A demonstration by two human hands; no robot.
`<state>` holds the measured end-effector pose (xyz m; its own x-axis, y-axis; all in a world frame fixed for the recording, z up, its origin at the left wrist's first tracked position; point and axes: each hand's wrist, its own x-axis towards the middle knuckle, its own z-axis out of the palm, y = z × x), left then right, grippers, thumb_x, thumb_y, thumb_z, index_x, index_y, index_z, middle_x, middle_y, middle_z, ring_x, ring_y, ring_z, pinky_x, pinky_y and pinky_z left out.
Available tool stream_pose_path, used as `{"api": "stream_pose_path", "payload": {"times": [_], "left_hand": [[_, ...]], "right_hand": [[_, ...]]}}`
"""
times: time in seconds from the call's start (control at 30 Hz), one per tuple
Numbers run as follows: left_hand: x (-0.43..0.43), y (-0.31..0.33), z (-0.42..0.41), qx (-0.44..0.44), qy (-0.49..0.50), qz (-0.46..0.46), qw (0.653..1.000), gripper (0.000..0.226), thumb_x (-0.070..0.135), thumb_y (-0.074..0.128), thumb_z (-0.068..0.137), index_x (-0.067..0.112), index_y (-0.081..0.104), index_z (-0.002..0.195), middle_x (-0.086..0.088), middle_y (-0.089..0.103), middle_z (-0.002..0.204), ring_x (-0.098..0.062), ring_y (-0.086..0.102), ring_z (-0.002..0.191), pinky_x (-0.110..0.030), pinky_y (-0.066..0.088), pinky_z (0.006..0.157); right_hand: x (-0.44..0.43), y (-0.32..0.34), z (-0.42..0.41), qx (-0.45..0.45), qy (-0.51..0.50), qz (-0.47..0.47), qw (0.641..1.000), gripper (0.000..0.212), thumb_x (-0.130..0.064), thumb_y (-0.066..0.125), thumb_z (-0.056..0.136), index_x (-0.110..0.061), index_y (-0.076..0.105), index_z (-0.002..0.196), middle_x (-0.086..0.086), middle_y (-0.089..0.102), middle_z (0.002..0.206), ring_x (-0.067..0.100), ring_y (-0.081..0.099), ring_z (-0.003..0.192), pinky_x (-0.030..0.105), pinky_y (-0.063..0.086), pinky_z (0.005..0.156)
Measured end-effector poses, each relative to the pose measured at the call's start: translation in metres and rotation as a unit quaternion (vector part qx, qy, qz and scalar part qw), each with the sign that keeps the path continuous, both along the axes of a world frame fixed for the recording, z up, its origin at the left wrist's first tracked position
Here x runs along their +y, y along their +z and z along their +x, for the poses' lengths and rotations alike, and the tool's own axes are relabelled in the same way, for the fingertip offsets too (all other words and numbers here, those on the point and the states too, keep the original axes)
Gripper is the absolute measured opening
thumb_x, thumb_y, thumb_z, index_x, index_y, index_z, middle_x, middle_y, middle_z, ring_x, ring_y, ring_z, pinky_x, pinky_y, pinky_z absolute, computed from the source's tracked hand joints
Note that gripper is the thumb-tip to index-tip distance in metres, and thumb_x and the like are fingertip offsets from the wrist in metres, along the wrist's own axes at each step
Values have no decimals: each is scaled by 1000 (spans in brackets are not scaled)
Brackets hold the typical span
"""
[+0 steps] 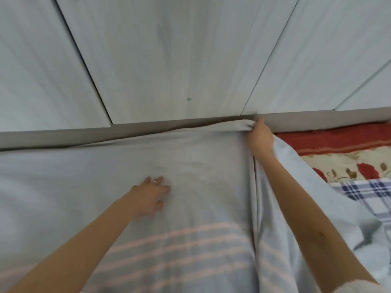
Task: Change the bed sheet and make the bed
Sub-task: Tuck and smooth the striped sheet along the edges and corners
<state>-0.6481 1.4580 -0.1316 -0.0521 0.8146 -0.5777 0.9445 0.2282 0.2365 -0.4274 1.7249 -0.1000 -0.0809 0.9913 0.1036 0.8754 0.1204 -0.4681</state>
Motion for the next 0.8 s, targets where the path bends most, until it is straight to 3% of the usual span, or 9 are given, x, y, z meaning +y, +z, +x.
{"api": "stream_pose_path", "payload": {"times": [0.13,0.23,0.3,0.4,0.67,0.73,0.8], "left_hand": [[10,-8,-3,6,10,-21,1000,63,32,47,96,41,15,149,8,-10,159,-28,-4,147,-57,20,111],[12,-15,-10,1,3,-14,1000,67,37,45,97,44,4,149,12,-18,157,-28,-13,146,-63,12,111],[12,-21,-13,9,-4,-6,1000,69,41,45,97,45,-2,148,14,-22,156,-27,-18,145,-65,9,109],[10,-28,-17,17,-5,10,1000,71,47,44,96,47,-6,146,16,-25,154,-27,-22,144,-67,6,108],[19,-38,-21,15,-12,11,1000,76,58,42,92,50,-13,143,21,-39,140,-28,-30,140,-72,5,104],[18,-43,-23,29,-22,21,999,77,72,26,83,51,-23,138,19,-42,140,-29,-33,138,-74,4,103],[15,-56,-26,56,-33,85,994,81,77,6,67,49,-32,133,13,-39,145,-28,-33,138,-76,5,100]], "right_hand": [[25,-17,-11,83,1,27,996,21,-1,36,83,-4,45,101,14,57,95,31,56,92,31,33,71],[26,-48,12,34,77,109,990,19,-10,29,84,-6,47,89,16,53,91,31,52,86,30,32,72],[33,-62,28,-44,152,157,975,31,-16,29,83,1,53,93,21,54,92,36,54,84,35,35,78],[45,-66,36,-102,201,158,961,39,-23,39,85,5,52,107,25,54,99,39,53,91,36,35,85],[48,-79,37,-141,204,108,963,58,-34,36,84,8,49,122,30,52,103,45,54,92,45,45,82],[36,-75,30,-139,166,92,972,56,-28,40,85,7,46,129,32,50,112,47,53,97,51,49,85],[7,-69,16,-143,100,76,982,63,-19,51,83,2,35,140,34,40,132,49,47,113,54,41,97]]}}
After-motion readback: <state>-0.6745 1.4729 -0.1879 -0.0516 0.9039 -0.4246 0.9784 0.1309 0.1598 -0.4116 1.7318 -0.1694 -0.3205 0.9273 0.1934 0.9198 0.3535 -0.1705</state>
